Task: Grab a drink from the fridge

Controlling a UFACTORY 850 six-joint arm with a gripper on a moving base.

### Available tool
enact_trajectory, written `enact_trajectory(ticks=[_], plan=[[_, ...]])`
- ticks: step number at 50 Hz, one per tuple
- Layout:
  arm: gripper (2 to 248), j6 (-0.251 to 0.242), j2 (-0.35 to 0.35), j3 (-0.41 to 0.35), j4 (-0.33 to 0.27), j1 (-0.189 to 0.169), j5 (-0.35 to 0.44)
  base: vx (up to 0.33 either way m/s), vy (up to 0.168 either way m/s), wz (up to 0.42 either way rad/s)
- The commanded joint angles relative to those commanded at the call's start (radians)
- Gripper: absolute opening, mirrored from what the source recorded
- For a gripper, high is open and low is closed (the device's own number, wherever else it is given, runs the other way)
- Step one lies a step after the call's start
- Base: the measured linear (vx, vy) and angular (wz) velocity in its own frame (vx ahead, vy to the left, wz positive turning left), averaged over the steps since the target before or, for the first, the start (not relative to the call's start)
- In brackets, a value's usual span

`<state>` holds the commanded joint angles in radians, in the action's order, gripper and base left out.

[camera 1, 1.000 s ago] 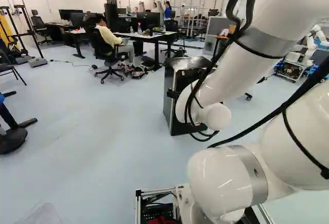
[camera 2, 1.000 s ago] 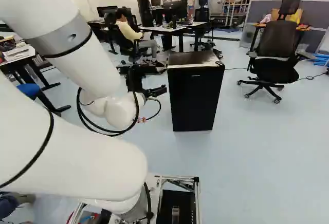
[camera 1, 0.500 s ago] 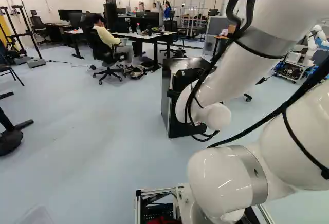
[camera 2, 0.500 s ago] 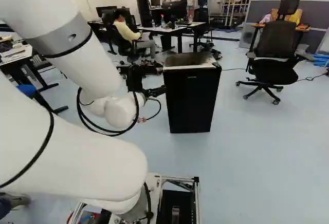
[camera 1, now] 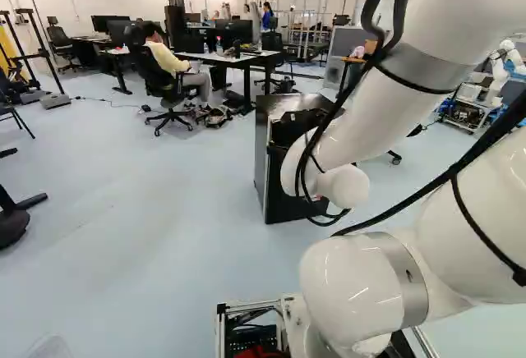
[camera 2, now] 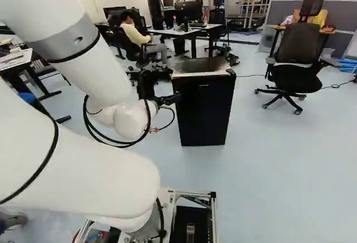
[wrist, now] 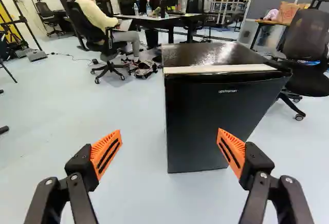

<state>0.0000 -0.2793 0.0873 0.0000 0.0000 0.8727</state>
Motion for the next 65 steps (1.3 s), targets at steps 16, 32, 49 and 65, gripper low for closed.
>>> enact_trajectory(ticks=[16, 32, 49, 65], plan=[[247, 0.000, 0.000, 0.000, 0.000, 0.000, 0.000, 0.037, -0.055, 0.041], [247, 0.000, 0.000, 0.000, 0.000, 0.000, 0.000, 0.030, -0.032, 0.114], [247, 0.000, 0.000, 0.000, 0.000, 0.000, 0.000, 0.022, -0.036, 0.059], [247, 0.000, 0.000, 0.000, 0.000, 0.000, 0.000, 0.000, 0.000, 0.000]])
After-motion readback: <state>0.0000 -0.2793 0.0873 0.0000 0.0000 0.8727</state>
